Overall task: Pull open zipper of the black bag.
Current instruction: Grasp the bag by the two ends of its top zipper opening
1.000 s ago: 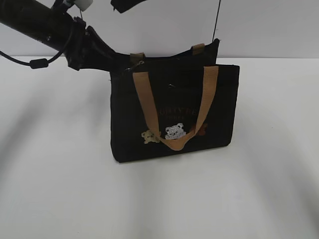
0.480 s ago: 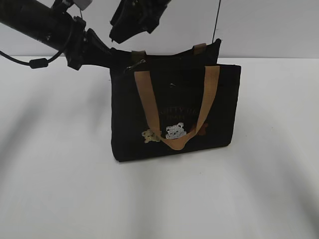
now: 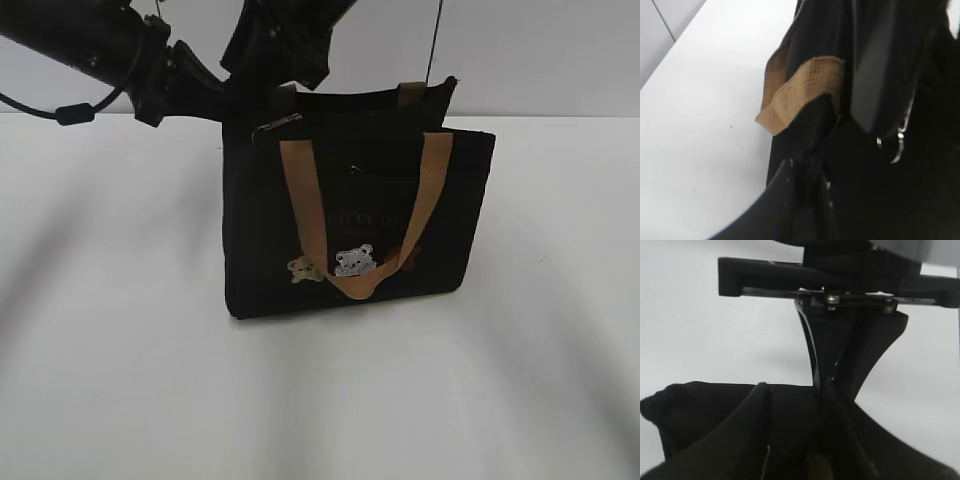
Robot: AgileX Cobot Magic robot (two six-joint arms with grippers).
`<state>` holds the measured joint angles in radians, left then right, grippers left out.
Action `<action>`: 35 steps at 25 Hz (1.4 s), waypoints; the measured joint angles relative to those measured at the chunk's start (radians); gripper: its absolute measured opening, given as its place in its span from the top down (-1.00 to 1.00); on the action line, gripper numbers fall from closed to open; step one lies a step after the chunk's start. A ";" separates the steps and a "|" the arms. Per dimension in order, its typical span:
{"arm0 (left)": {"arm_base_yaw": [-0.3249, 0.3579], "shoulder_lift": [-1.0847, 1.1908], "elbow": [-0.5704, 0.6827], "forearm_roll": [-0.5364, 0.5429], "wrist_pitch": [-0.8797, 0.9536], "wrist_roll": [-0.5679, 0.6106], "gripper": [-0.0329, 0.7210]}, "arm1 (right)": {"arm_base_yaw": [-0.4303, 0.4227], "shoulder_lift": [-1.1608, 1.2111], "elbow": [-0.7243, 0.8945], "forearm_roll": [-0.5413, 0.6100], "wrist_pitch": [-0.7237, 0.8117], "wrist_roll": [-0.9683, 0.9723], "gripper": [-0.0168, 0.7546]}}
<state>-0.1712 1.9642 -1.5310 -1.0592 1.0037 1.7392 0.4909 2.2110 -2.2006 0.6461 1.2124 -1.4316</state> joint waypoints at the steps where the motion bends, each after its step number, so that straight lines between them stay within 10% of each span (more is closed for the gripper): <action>1: -0.001 -0.008 0.000 0.004 -0.001 0.000 0.77 | 0.000 0.000 0.000 0.000 0.000 0.007 0.25; 35: -0.001 -0.020 0.000 0.011 -0.018 0.001 0.77 | 0.026 -0.068 0.152 -0.060 -0.001 -0.028 0.26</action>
<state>-0.1722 1.9443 -1.5310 -1.0482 0.9861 1.7404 0.5174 2.1428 -2.0482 0.5866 1.2109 -1.4601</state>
